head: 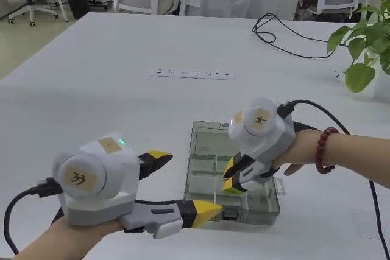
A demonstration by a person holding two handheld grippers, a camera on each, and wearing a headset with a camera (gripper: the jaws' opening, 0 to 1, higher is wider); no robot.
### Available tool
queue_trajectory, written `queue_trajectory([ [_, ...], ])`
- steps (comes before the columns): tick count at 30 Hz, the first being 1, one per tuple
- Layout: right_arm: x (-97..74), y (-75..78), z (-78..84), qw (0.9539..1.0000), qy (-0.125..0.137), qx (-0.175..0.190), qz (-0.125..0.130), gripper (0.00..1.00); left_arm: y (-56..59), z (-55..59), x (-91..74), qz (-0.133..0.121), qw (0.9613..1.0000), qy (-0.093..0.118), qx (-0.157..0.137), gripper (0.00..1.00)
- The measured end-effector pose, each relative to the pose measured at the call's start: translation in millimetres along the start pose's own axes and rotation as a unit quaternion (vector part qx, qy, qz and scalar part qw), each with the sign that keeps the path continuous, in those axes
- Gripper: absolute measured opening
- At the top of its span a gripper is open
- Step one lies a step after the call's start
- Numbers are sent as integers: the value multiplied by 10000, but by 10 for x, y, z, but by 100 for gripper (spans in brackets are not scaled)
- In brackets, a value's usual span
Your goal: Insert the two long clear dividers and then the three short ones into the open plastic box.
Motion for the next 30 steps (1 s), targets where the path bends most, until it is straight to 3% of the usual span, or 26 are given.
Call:
queue_trajectory([
  [14,-367,-48,-71,9980,532,279,194,38,28,-21,-20,-88,9999,-2,50,84],
  [30,-911,-155,231,9953,733,476,422,49,109,4,-51,-124,9999,-46,87,88],
])
Point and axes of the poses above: the centre of the closed fingertips' face, and the gripper's own axes: x roughly forward along the fingers, y roughly to its right, z roughly out of its underside, the point moved 5 cm from there along -x, roughly backward along the fingers, and after that the axes turned 13 degrees about y, right-handed, at the moved point
